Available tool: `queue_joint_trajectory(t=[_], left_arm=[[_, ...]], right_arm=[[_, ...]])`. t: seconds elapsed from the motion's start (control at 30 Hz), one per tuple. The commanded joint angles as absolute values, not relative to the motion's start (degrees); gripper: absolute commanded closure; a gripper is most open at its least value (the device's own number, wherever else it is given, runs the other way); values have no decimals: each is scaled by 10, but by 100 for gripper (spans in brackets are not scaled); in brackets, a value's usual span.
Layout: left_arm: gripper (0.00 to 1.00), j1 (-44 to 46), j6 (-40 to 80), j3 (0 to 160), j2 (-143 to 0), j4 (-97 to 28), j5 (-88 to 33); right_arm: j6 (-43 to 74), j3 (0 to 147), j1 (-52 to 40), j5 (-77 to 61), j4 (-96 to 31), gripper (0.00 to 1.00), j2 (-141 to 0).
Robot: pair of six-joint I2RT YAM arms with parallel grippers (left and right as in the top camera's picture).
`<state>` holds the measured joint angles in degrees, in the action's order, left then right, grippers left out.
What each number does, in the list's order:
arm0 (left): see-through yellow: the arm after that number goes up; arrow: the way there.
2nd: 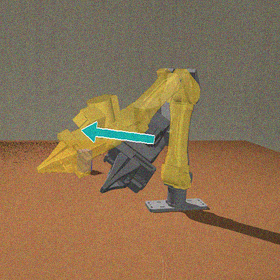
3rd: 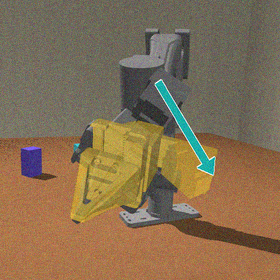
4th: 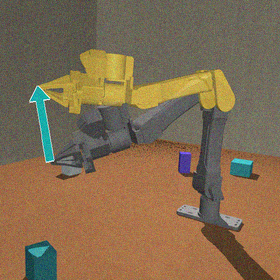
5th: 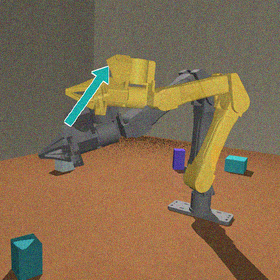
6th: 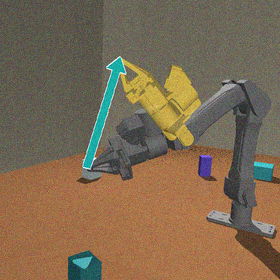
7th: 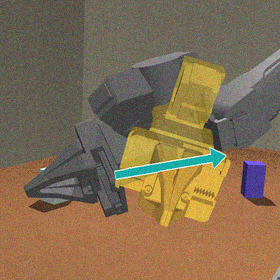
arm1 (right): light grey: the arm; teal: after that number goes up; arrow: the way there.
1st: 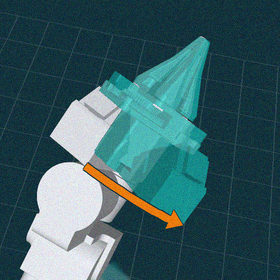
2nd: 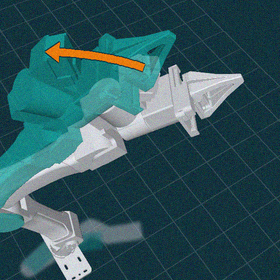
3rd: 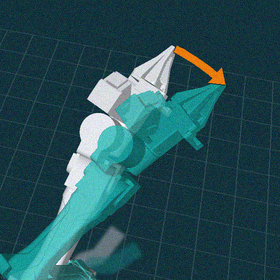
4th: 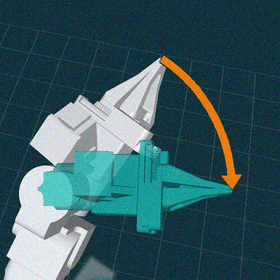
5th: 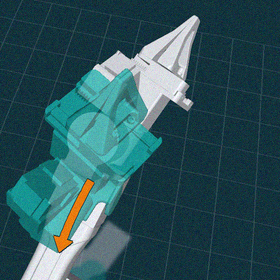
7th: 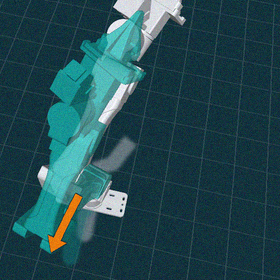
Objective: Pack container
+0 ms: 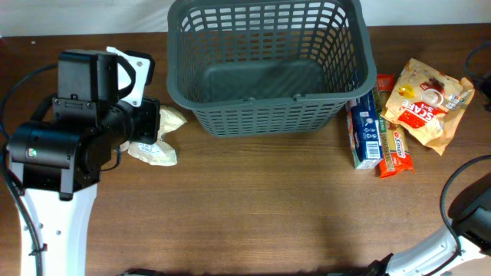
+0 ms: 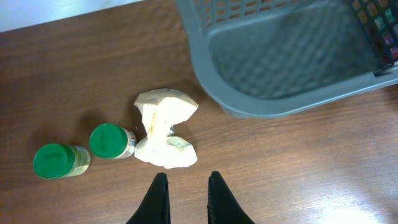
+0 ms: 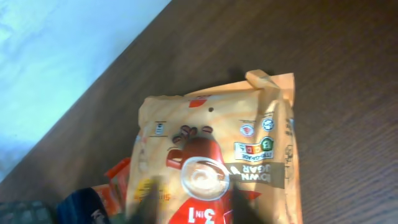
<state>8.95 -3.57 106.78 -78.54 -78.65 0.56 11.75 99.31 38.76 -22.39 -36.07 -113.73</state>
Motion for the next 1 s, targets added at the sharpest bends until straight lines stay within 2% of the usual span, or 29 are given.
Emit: queue_joint_trajectory(t=[0.0, 0.03, 0.07, 0.17, 0.5, 0.53, 0.6, 0.97], left_arm=[[94, 87, -32, 1070, -786, -787, -3], [94, 87, -32, 1070, -786, -787, -3], [94, 87, -32, 1070, -786, -788, -3], [94, 87, -32, 1070, -786, -789, -3], [93, 87, -32, 1070, -787, -789, -3], [93, 87, -32, 1070, -787, -789, -3], [93, 87, -32, 1070, -787, -789, -3], [93, 87, -32, 1070, -787, -789, -3]], right_arm=[[114, 992, 358, -125, -365, 35, -1145], [114, 992, 354, -108, -367, 26, -1150], [114, 991, 350, -100, -368, 21, -1157], [115, 989, 341, -109, -371, 13, -1181], [115, 989, 331, -114, -376, 11, -1258], [115, 989, 331, -113, -376, 10, -1263], [114, 989, 333, -113, -380, 1, -1279], [112, 987, 345, -50, -408, 1, -1309]])
